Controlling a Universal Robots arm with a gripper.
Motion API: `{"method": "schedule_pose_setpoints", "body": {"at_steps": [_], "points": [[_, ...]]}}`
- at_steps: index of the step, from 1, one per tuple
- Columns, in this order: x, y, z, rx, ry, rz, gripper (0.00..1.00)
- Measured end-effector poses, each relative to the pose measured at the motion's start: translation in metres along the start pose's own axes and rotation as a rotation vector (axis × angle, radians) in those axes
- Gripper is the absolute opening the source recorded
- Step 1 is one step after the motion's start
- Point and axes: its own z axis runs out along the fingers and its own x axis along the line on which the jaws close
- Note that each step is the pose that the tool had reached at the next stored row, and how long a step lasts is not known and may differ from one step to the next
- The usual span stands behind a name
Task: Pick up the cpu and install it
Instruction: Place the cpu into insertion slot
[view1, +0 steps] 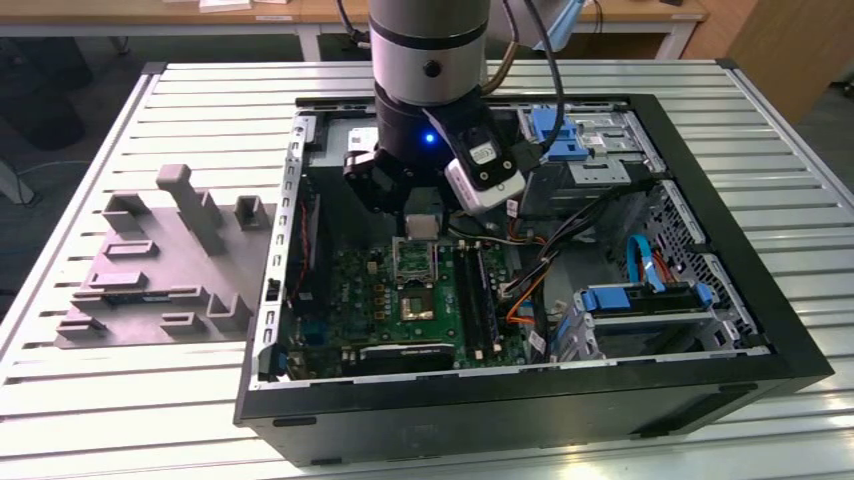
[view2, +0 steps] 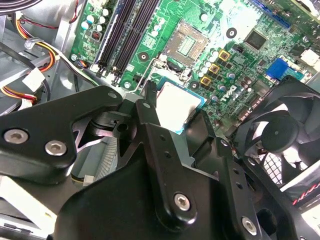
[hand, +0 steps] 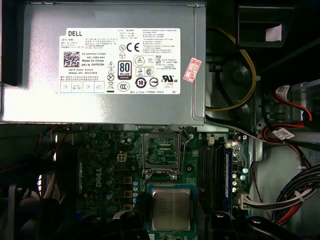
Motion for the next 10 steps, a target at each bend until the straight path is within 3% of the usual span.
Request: {"method": "schedule_pose_setpoints", "body": {"at_steps": [10], "points": [[0.0000, -0.0001, 0.0046, 0.0000, 0.0000, 0.000, 0.47]]}}
